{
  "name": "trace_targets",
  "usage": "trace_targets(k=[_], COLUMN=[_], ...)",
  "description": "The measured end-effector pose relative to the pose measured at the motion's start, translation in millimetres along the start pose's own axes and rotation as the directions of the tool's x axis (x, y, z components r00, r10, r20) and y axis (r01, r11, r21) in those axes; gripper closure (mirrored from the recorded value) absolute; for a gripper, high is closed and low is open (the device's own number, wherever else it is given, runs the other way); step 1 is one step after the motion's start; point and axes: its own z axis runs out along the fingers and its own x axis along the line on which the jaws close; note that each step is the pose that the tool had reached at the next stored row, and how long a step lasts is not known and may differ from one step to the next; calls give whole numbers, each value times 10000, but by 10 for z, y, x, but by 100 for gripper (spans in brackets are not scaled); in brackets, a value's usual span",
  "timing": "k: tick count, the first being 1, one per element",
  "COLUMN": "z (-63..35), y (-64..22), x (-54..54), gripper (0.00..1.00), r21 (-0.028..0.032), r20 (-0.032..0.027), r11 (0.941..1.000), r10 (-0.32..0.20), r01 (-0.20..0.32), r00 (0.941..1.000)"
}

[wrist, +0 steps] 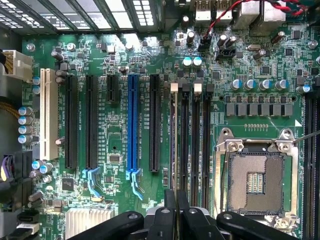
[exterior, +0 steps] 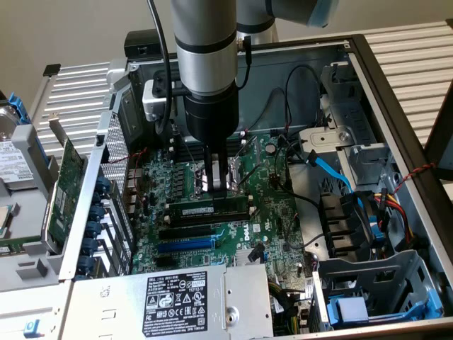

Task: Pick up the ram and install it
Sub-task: 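Insert the ram into the slot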

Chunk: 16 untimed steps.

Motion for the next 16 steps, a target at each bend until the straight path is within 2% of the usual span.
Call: trace_targets(k=[8,16], z=[-15,-16], y=[0,0], x=[0,0], gripper=[87,87], r21=[6,52], r20=[3,2], r11=[10000,10000], r10=[0,4], r01=[0,-4], r00=[10000,10000])
